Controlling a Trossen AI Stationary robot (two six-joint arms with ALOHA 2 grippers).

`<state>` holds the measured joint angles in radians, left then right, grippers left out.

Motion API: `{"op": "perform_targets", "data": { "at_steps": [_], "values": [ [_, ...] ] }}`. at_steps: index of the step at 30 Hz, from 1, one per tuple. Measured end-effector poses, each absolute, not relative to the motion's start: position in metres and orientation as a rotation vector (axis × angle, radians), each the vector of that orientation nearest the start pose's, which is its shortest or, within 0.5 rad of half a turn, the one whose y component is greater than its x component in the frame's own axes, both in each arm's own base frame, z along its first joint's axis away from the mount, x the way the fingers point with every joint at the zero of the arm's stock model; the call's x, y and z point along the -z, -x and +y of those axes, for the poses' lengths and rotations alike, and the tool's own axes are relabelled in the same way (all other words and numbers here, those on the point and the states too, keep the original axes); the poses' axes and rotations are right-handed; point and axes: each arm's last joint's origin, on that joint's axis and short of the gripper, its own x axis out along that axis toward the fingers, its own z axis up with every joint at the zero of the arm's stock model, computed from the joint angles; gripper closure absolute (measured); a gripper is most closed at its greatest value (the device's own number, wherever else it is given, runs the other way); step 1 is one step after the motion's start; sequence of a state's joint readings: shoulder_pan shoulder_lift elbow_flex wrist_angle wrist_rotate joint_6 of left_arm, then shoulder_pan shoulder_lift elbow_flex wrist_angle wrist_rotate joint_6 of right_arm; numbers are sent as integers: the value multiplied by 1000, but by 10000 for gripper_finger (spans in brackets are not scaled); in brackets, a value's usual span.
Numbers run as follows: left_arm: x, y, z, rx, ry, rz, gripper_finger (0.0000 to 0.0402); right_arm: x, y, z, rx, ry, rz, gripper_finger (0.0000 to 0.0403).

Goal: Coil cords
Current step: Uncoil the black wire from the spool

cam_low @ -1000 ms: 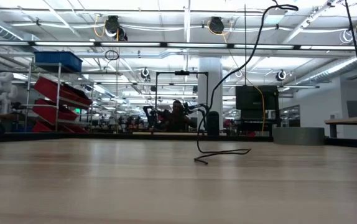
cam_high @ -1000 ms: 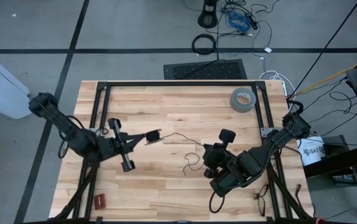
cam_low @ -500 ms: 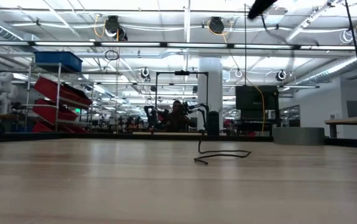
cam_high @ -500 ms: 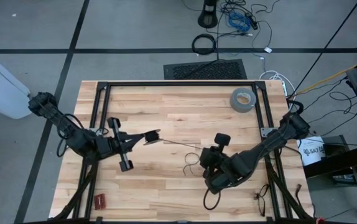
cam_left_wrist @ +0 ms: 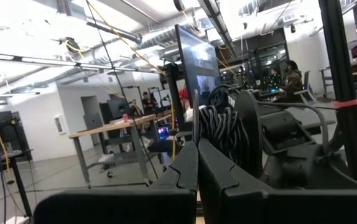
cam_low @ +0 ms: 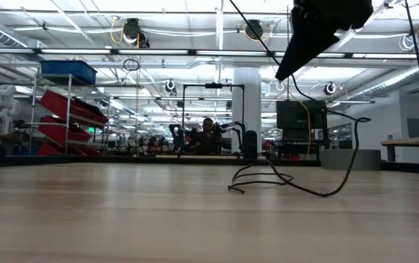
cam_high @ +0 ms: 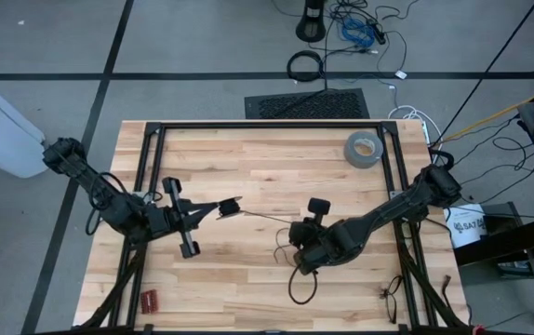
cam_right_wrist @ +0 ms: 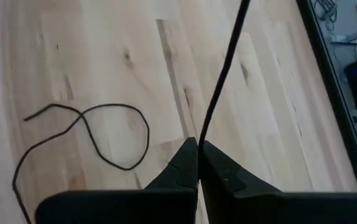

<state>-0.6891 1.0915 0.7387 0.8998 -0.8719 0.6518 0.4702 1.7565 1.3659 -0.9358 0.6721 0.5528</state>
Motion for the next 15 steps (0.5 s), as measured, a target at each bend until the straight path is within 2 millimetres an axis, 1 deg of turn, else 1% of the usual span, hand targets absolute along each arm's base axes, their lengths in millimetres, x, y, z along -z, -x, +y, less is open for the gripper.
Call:
{"op": "perform_targets", "data": {
  "at_steps": [3,6,12,15],
  "values": [
    [-355,-186,-124,-293,-249,-316,401,-238,-312,139,445,236,1001,393],
    [-358,-184,-123,-295,-237,-327,401,-241,-310,143,414,239,984,376],
    [-356,-185,-124,-293,-246,-317,401,-269,-301,152,344,191,854,342],
    [-355,-186,-124,-288,-245,-308,401,-286,-298,156,298,159,755,333]
  ]
}}
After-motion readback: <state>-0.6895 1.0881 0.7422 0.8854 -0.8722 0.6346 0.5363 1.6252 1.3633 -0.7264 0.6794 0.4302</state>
